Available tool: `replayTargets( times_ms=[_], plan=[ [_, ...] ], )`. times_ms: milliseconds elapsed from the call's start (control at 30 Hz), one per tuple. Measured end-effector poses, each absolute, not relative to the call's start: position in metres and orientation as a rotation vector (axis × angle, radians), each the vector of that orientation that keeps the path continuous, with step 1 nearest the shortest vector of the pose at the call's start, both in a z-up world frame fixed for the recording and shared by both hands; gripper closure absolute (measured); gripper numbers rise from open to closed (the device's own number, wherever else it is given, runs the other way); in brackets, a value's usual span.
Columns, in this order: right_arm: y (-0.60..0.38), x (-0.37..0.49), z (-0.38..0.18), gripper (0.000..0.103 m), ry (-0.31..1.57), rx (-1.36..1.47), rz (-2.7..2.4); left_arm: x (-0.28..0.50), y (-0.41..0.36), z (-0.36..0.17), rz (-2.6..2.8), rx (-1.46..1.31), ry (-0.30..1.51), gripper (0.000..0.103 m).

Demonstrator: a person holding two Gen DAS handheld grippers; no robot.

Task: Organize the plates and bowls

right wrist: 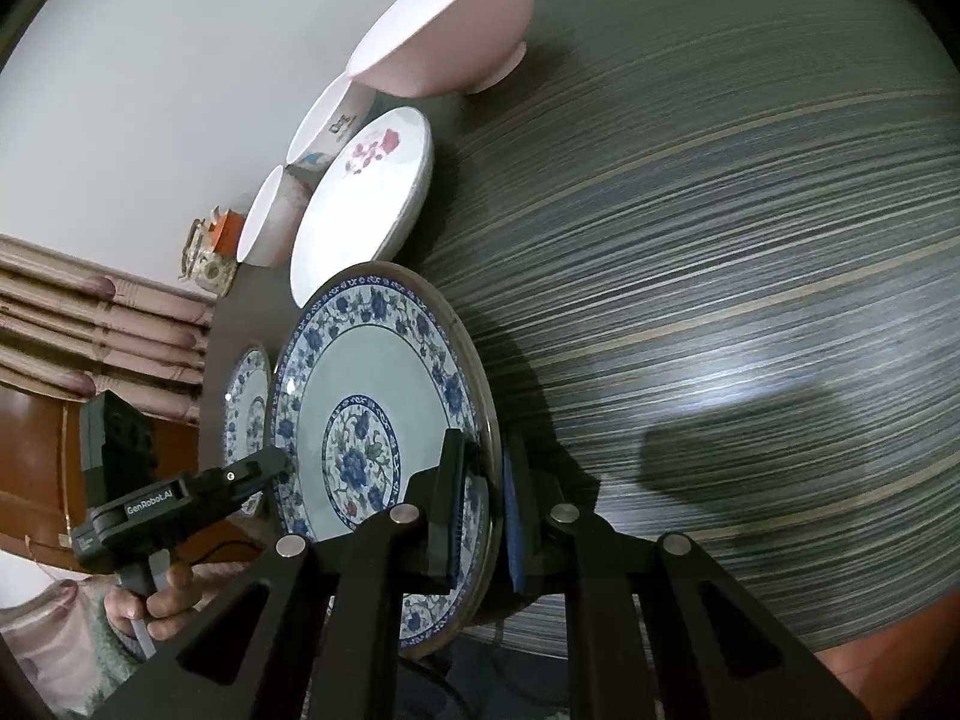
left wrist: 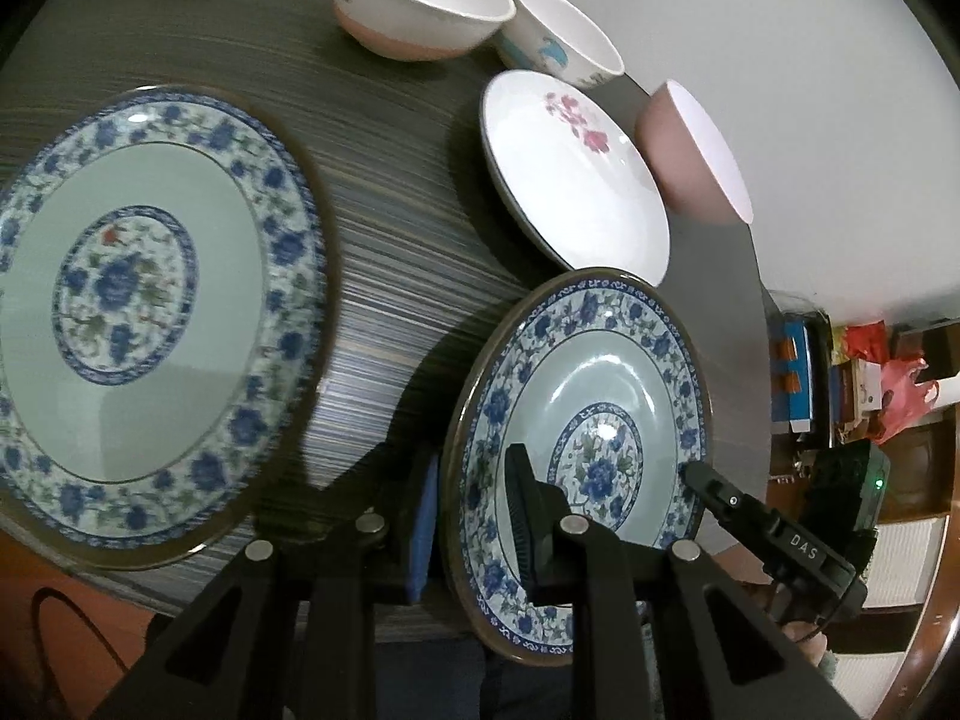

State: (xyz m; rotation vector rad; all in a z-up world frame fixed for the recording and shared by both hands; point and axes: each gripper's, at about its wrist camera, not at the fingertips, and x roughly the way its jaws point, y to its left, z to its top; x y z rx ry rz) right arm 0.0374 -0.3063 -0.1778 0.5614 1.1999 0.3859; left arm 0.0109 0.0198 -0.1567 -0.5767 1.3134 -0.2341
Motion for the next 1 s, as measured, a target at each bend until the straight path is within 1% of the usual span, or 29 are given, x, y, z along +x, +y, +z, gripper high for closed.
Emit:
replayTargets(
  times_ms=[300,733,1000],
  plan=[
    [-0.268,0.049,-0.169,0.090,1.208,0.527,0.424,0.004,0.061,-0.142,-0.177,-0.625,1.259,0.082],
    [-0.189,0.073,-0.158,0.090,1.230,0.454,0.518,-0.007,0.148,-0.125,-0.058,-0.708,1.163,0.082],
    [-0.129,0.092,-0.152,0.090,1.243,0.399,0.578,-0.019,0.205,-0.127,0.041,-0.770,1.117,0.082]
  ],
)
